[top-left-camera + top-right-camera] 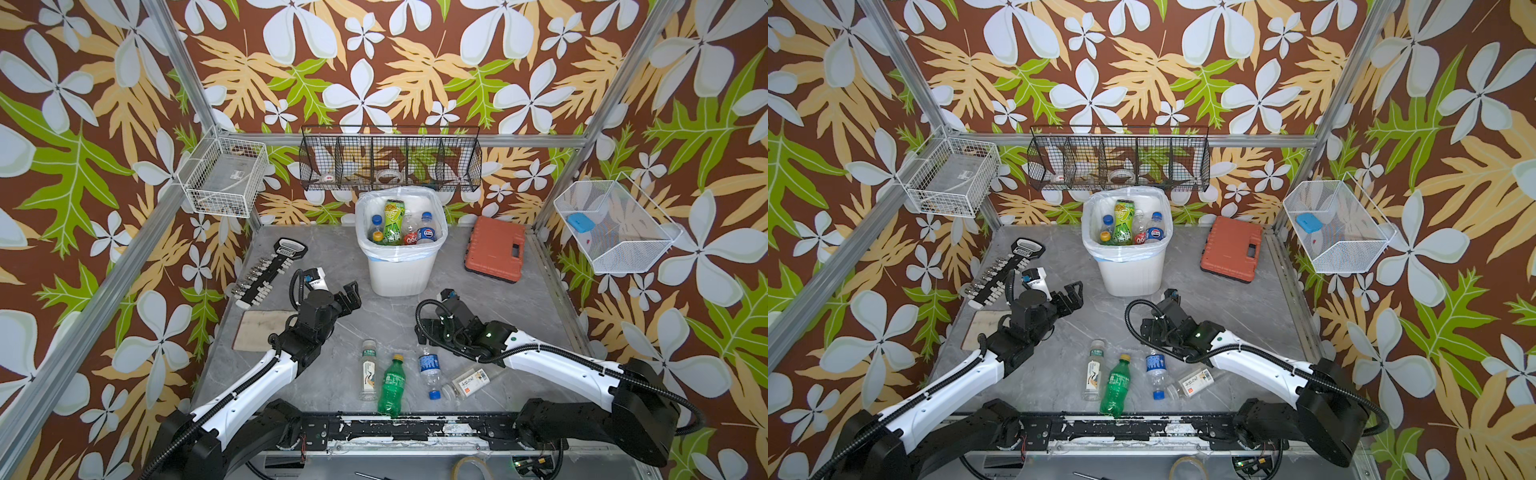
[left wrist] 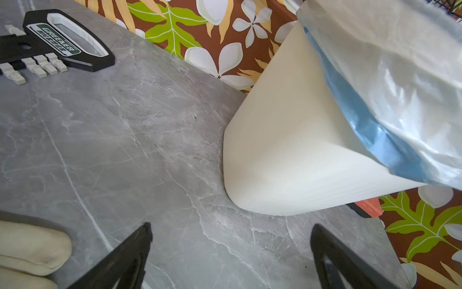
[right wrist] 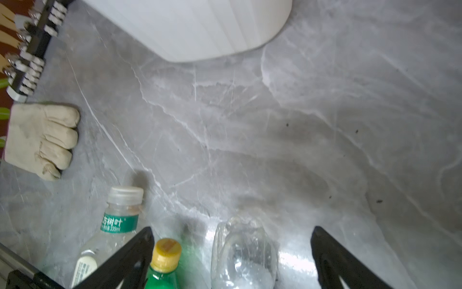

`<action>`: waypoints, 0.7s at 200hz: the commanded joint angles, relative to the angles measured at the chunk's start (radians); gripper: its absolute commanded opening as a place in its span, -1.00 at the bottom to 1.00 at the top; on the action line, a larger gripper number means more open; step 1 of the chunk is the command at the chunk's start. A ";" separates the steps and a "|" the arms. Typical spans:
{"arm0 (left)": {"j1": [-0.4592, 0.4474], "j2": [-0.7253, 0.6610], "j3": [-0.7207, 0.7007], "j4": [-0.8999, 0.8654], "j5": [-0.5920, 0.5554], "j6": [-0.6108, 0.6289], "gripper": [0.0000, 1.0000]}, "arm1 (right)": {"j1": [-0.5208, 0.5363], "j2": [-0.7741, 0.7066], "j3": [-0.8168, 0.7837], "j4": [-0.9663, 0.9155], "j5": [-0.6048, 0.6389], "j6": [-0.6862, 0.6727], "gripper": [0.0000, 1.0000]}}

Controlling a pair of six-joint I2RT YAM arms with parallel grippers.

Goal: Throw the plastic bottles in the bin
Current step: Pick up the plastic bottle from the bottom-center of the table.

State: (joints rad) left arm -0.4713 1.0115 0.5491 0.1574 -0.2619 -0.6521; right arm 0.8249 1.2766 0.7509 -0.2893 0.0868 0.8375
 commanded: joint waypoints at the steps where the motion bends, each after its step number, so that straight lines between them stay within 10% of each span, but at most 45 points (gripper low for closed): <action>1: 0.002 -0.005 -0.006 0.030 -0.019 -0.003 1.00 | 0.047 0.000 -0.010 -0.054 0.016 0.065 0.92; 140: 0.003 -0.025 -0.016 0.016 -0.022 -0.022 1.00 | 0.118 0.130 -0.051 0.011 -0.078 0.074 0.55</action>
State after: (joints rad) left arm -0.4702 0.9909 0.5335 0.1596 -0.2684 -0.6720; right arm 0.9421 1.3815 0.6945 -0.3050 0.0219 0.9150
